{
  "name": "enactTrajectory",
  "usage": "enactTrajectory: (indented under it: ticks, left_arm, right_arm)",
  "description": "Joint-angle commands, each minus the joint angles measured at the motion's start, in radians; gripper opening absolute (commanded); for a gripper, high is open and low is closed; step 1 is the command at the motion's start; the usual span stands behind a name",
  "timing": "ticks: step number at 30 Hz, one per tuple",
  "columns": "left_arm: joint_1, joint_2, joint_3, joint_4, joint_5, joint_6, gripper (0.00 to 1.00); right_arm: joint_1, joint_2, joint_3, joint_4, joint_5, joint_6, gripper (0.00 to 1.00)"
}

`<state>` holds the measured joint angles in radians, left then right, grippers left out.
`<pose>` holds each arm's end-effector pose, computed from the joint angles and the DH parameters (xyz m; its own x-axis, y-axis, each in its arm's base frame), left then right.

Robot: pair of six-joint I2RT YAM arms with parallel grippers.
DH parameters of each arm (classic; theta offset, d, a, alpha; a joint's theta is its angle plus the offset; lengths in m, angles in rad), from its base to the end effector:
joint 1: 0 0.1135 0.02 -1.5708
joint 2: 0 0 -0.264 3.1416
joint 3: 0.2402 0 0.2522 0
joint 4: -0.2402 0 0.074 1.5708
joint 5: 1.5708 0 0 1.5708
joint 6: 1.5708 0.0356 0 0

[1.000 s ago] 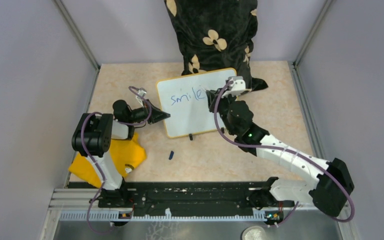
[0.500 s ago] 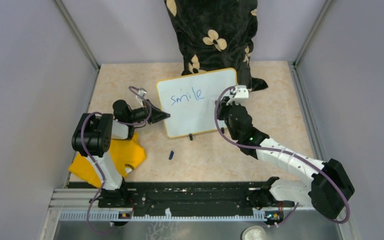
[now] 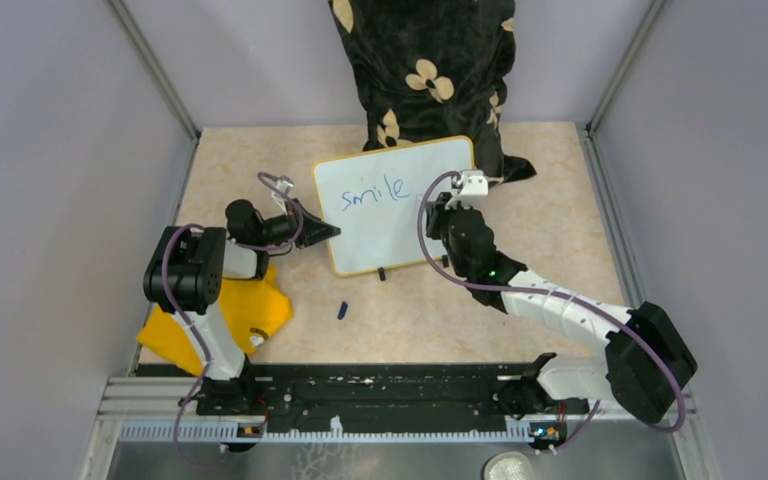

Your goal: Write a sentence on the whiteboard

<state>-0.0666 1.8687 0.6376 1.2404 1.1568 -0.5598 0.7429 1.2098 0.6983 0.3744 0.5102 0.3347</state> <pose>0.3211 -0.0541 0.1557 -0.4914 -0.1813 -0.8518 0.8016 0.2881 -0.5238 0.2134 0.1724 0.2785 -0.1719 0.2313 -0.9576 -0.1879 0.9465 0.2624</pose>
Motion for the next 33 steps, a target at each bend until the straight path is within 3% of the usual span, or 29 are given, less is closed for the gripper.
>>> enactTrajectory:
  ticks: [1, 19, 33]
  left_arm:
    - [-0.012, 0.024, 0.008, -0.045, -0.034, 0.067, 0.00]
    - [-0.012, 0.023, 0.008, -0.045, -0.034, 0.064, 0.00]
    - [-0.012, 0.020, 0.009, -0.045, -0.034, 0.064, 0.00]
  right_arm:
    - [-0.005, 0.018, 0.058, 0.069, -0.001, 0.003, 0.00]
    - [-0.008, 0.042, 0.057, -0.004, -0.050, 0.040, 0.00]
    - [0.022, -0.182, 0.079, -0.128, -0.124, 0.006, 0.00]
